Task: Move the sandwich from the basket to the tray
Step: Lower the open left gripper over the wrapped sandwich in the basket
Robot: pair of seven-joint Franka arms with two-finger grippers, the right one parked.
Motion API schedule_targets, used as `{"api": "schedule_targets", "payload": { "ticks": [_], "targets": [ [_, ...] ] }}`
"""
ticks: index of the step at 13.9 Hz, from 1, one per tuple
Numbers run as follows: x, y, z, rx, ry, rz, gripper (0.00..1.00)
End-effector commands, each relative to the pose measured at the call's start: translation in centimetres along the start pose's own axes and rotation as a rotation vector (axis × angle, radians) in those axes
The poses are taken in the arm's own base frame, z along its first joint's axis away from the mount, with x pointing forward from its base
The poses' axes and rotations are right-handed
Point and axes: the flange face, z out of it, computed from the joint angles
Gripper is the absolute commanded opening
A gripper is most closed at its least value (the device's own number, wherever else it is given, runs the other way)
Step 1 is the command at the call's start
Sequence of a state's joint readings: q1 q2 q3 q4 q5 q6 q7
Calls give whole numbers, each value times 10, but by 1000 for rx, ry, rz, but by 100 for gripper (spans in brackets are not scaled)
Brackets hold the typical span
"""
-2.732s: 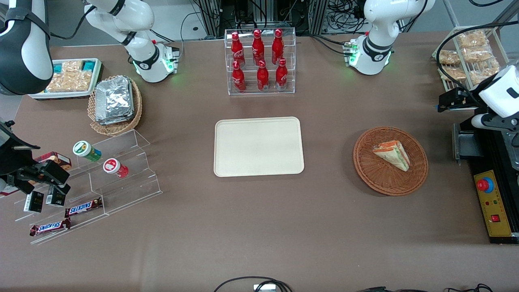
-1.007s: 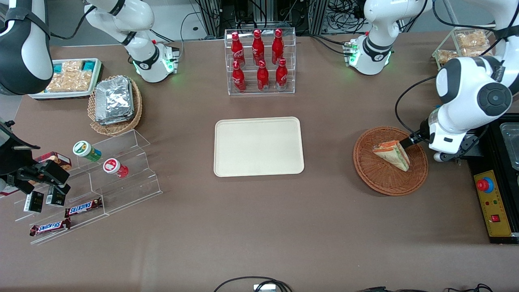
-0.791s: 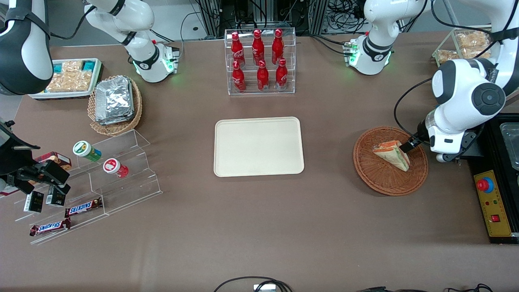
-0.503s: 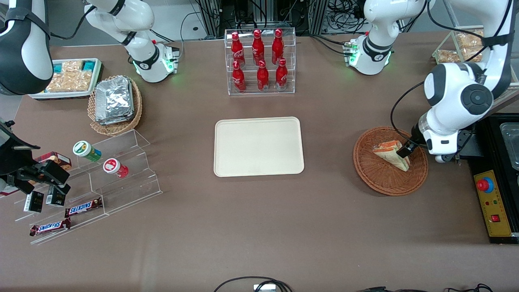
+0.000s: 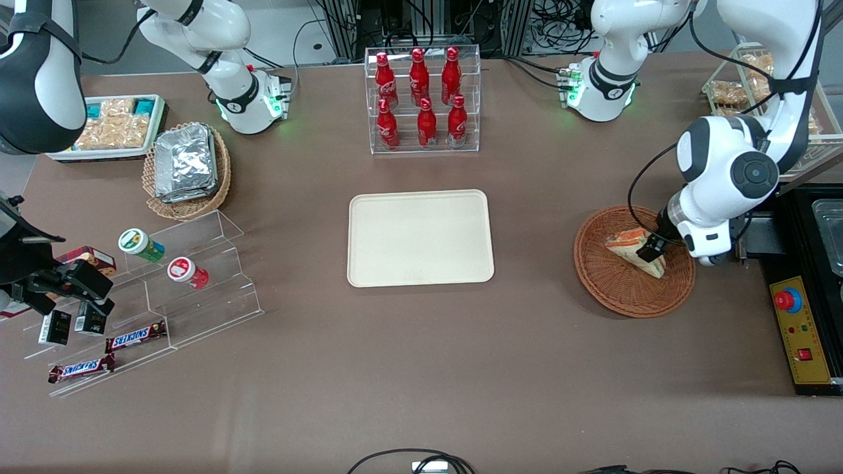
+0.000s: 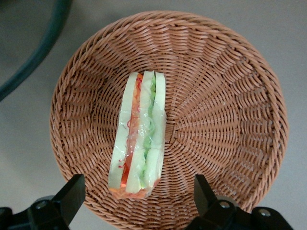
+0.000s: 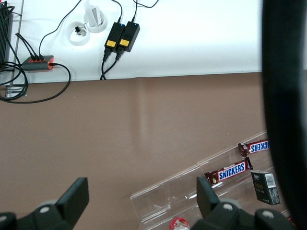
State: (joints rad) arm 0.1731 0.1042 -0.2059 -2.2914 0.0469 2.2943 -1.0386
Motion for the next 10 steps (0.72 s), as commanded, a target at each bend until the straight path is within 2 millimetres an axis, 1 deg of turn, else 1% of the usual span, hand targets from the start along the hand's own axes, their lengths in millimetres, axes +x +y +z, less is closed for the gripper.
{"api": "schedule_targets", "payload": {
  "ticks": [1,4,7,10],
  "targets": [
    [-1,2,9,-5,15,-37,100],
    [-2,0,21,-5,12,-44,100],
    [-6,-6,36,-20,16,-45,100],
    [-5,-7,44,-12,6,-47,100]
  ]
}}
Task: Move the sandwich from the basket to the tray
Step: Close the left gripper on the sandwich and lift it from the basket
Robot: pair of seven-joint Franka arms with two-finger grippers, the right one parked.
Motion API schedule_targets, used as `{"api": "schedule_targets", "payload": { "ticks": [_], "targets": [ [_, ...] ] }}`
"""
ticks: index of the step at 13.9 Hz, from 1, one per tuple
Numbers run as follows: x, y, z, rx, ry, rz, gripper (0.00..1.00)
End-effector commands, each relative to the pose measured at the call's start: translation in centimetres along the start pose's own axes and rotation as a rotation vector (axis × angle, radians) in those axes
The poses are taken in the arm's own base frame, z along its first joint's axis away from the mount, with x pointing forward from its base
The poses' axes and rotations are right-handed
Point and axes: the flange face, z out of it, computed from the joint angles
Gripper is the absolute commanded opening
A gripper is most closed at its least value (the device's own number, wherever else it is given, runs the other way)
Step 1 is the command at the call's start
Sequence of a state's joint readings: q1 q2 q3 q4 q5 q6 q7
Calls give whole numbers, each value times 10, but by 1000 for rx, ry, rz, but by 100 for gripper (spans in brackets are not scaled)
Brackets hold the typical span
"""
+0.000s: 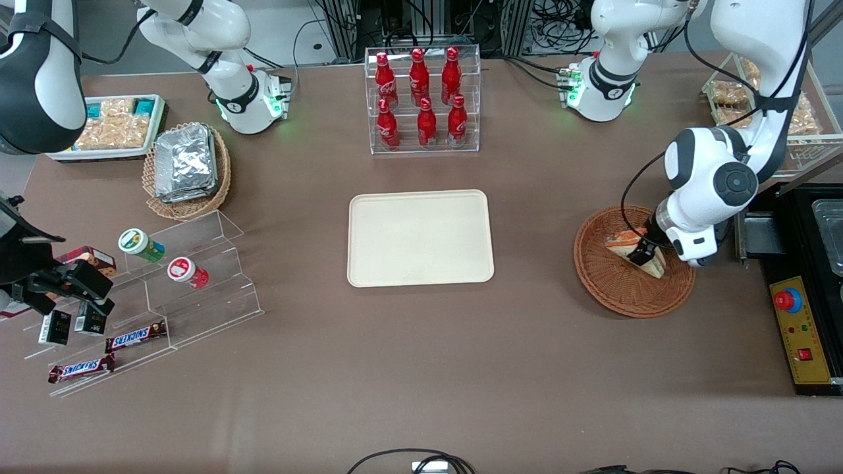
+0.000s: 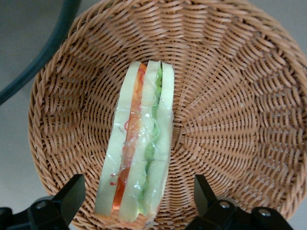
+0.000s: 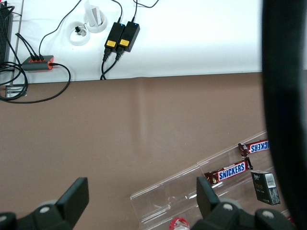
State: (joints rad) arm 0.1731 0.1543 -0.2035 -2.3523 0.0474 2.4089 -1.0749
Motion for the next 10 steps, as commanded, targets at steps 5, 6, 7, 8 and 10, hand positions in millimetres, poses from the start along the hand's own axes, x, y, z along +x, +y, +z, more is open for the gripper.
{"api": "schedule_targets", "payload": {
  "ticks": [5,6,7,8,10],
  "targets": [
    [7,-1,19,-13,12,-24,100],
    [8,-1,19,-13,11,-25,100],
    [8,-1,21,-11,9,-25,100],
    [8,-1,23,-8,6,-27,97],
    [10,-2,23,-6,10,-25,1]
  ]
}}
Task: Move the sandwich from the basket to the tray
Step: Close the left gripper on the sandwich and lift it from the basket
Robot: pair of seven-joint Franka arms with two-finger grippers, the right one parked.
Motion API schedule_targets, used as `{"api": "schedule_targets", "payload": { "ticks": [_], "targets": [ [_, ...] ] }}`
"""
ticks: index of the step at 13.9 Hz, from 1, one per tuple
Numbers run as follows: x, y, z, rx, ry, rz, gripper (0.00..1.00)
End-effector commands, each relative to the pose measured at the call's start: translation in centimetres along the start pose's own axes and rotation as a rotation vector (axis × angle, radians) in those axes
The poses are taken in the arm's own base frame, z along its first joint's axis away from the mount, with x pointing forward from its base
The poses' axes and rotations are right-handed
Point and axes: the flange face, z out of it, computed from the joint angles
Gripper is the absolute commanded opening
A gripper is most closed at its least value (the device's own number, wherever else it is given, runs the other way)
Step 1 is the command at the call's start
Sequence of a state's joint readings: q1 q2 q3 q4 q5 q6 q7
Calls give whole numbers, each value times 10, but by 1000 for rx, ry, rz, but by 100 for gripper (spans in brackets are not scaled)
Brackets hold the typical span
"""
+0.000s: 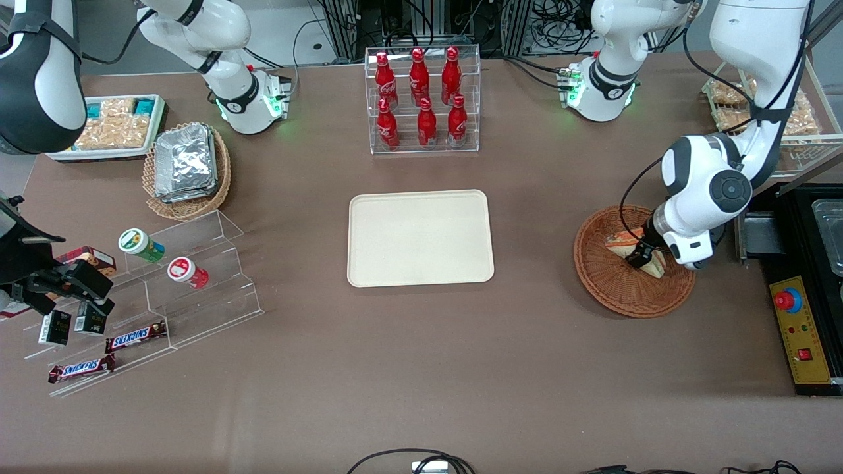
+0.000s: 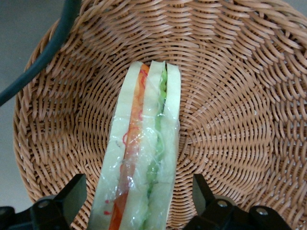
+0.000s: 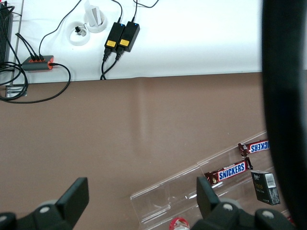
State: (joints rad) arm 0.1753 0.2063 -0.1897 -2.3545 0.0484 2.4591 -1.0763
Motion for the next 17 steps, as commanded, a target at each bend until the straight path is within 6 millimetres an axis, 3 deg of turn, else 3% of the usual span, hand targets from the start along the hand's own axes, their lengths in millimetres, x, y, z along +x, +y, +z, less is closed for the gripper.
{"api": "schedule_targets", "payload": {
  "ticks": [1,5,7,11,14,17],
  "targets": [
    [7,-3,1,-2,22,-13,0],
    [6,-4,-6,25,39,30,0],
    [7,-5,-22,68,65,68,0],
    [9,14,-85,126,74,123,0],
    [-8,44,-134,115,88,161,0],
    [-38,68,-164,102,95,232,0]
  ]
}}
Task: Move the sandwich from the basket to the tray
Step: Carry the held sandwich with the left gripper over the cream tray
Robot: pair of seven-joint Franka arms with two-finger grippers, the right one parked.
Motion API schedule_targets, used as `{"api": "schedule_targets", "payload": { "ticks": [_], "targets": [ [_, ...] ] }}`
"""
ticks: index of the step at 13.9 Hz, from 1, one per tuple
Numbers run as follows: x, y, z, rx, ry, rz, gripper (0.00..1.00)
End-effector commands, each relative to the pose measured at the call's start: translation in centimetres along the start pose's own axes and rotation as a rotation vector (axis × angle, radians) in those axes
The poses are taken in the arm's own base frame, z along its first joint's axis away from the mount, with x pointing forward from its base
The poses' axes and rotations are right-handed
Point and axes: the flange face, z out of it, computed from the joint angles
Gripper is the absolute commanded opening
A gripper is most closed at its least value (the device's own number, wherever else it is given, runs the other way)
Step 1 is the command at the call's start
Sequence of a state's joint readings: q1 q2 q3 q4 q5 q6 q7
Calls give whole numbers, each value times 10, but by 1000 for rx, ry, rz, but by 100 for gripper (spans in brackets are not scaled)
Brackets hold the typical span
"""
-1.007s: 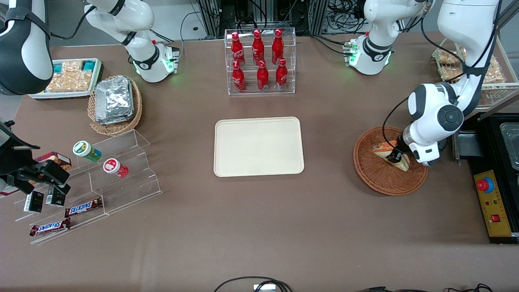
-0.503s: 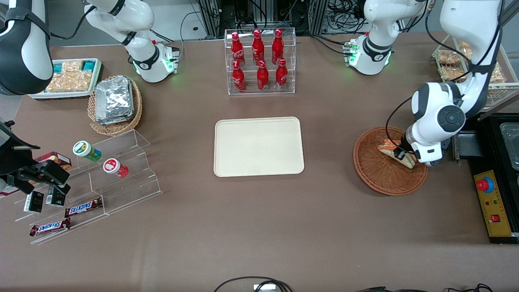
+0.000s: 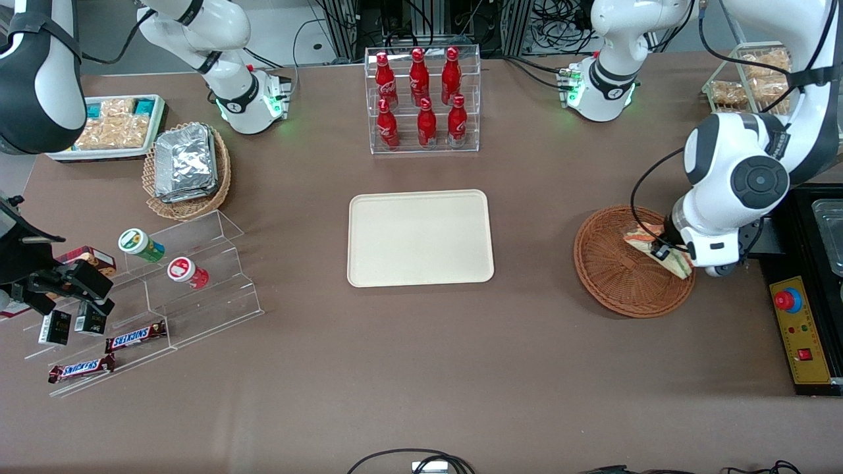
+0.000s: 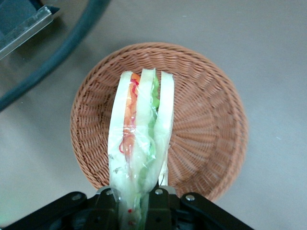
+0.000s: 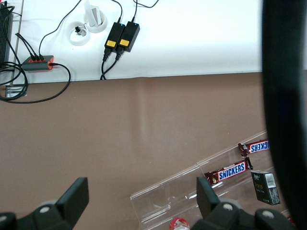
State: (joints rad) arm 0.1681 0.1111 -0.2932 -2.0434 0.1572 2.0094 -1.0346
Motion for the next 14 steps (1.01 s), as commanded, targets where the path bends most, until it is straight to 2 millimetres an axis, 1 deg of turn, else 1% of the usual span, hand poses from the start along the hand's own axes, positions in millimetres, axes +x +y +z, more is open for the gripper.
{"api": "schedule_targets", "payload": {
  "ticks": [1,2,3,5,6,7,9,11,12,13,14],
  "targets": [
    [-17,20,-30,-10,4,71,4],
    [-22,26,-37,-14,5,85,5],
    [-30,32,-45,-19,10,101,0],
    [-51,45,-54,-32,10,144,0],
    [-65,54,-62,-48,10,168,0],
    [-82,64,-68,-58,12,209,0],
    [-115,78,-77,-72,21,323,0],
    [-163,94,-83,-75,38,422,0],
    [-183,100,-83,-78,45,462,0],
    [-195,103,-81,-73,53,494,0],
    [-214,107,-78,-57,79,542,0]
  ]
}}
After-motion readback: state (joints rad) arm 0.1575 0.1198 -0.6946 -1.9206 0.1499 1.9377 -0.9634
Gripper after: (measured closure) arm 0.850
